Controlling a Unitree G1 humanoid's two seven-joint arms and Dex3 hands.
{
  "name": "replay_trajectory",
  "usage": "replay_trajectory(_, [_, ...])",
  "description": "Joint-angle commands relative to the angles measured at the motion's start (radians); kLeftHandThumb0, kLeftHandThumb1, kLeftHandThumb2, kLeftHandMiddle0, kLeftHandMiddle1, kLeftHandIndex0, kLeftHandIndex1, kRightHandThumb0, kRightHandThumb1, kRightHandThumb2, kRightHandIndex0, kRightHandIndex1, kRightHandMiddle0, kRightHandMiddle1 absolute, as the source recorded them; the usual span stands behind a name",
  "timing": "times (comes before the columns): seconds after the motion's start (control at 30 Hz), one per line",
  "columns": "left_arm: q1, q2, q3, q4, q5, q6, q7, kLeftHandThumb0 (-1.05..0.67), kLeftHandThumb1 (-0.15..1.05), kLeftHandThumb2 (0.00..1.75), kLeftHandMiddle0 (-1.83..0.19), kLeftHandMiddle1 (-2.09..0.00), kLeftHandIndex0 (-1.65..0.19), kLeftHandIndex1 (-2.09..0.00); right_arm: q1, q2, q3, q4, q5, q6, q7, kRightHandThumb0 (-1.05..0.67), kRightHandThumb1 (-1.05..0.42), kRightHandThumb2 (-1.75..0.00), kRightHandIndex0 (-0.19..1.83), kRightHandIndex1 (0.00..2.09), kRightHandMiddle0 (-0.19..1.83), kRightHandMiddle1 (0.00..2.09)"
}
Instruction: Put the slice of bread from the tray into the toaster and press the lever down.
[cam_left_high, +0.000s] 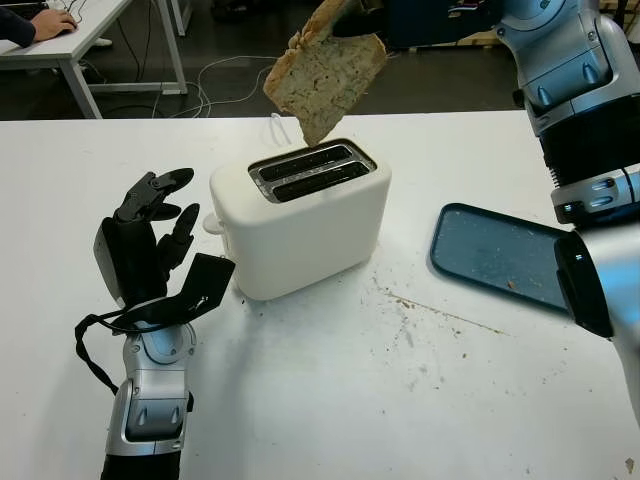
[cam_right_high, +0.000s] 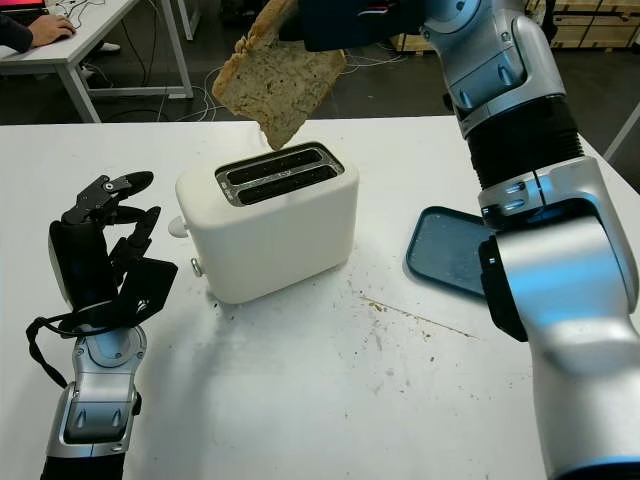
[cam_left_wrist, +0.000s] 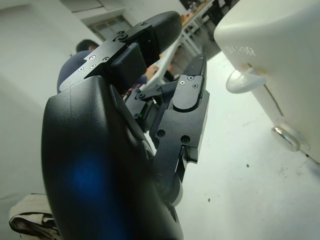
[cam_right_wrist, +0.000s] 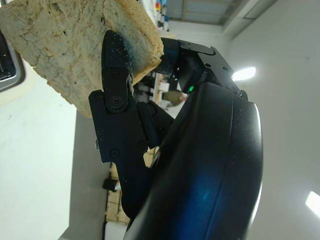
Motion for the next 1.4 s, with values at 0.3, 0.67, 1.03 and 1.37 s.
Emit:
replay_trajectory(0.3, [-0.002,-0.007,0.003,-0.007,-0.003,-0.002,0.003,-0.09,0.92,0.02,-0.69,-1.09,-0.83,-0.41,0.066,-0.045,-0.024,-0.084,0.032,0.035,0.073,-0.42,-0.92,-0.37,1.09,1.75,0.89,1.75])
replay_trajectory(0.67, [0.000,-0.010,0.002,-0.010,0.003,-0.002,0.005,-0.08,0.92,0.02,-0.67,-1.11,-0.83,-0.41,0.135,-0.046,-0.005,-0.070,0.017,0.033,0.098,-0.44,-0.92,-0.40,1.09,1.75,0.86,1.75])
replay_trajectory(1.03, [0.002,-0.011,0.001,-0.012,0.007,0.000,0.003,-0.08,0.92,0.01,-0.67,-1.10,-0.84,-0.41,0.180,-0.043,0.021,-0.057,0.020,0.006,0.117,-0.39,-0.92,-0.39,1.05,1.75,0.77,1.75])
replay_trajectory(1.37, [0.005,-0.012,0.000,-0.011,0.004,0.000,0.002,-0.09,0.92,0.02,-0.67,-1.10,-0.83,-0.41,0.194,-0.051,0.094,-0.082,-0.121,-0.101,-0.003,-0.44,-0.92,-0.38,1.09,1.75,0.81,1.75])
